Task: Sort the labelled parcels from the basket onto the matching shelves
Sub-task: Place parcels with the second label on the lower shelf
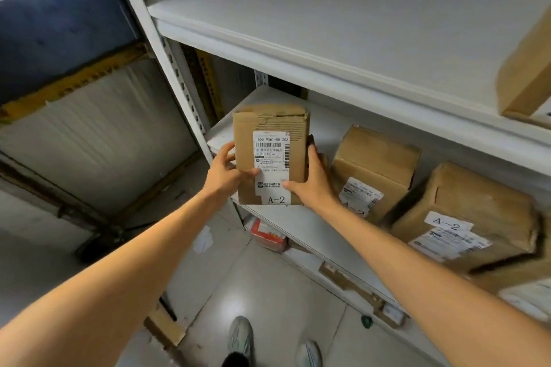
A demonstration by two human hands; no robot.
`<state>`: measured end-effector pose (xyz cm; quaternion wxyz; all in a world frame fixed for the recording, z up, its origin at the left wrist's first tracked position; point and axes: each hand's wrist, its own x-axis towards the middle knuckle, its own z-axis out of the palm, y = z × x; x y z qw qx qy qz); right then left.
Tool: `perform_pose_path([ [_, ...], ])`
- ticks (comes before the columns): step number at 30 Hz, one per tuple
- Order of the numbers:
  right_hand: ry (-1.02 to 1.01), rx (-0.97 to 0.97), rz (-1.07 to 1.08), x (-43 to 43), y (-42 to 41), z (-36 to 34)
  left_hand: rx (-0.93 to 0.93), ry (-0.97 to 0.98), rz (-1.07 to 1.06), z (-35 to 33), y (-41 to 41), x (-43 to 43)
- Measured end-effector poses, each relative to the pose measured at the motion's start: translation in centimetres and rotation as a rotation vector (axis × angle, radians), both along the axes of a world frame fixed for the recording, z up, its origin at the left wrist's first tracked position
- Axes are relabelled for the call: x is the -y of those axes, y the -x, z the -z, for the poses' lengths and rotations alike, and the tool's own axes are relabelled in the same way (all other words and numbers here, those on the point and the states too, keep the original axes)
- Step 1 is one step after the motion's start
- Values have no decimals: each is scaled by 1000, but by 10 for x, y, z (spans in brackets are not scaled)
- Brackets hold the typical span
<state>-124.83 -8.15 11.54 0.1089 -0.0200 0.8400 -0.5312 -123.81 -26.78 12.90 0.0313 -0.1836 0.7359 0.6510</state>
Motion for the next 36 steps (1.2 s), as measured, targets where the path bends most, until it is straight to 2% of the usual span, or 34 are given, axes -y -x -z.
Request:
perform_pose_path([
  [7,-104,13,213,26,17,13,-22,-41,124,16,48,11],
  [13,-85,147,364,43,21,21,-36,-62,355,26,84,16],
  [22,-210,323,318,27,7,12,-71,-24,509,43,101,6],
  [26,-272,281,317,24,2,8,-80,75,513,35,103,-8],
  [31,-255,166,388,10,-8,7,-117,77,476,39,91,-25],
  [36,-344,101,362,4,-12,8,-122,124,422,40,80,-36],
])
